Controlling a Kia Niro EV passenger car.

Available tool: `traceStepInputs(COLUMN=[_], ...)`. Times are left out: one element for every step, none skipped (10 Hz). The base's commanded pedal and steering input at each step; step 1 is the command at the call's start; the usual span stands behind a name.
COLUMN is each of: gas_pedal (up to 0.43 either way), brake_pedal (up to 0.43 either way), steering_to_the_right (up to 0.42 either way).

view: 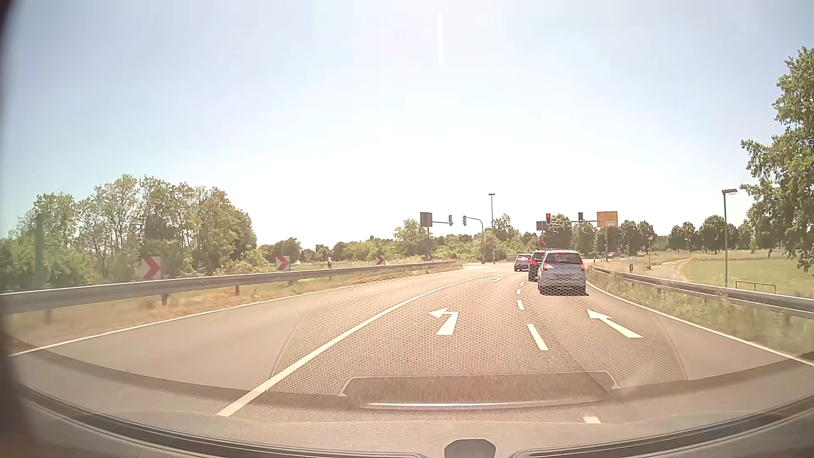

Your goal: Follow the waypoints while adhering to traffic rules and regulations

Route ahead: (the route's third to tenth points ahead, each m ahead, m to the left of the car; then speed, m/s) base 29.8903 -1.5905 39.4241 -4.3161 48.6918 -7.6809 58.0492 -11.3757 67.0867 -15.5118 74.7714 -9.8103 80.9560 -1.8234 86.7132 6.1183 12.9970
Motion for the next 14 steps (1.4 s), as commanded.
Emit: traceStepInputs(gas_pedal=[0.0,0.0,0.0,0.0,0.0,0.0,0.0,0.0,0.0,0.0,0.0,0.0,0.0,0.0], brake_pedal=[0.244,0.244,0.244,0.244,0.244,0.244,0.244,0.244,0.244,0.244,0.244,0.244,0.25,0.25], steering_to_the_right=[0.034,0.034,0.034,0.035,0.036,0.036,0.036,0.037,0.037,0.037,0.037,0.037,0.037,0.037])
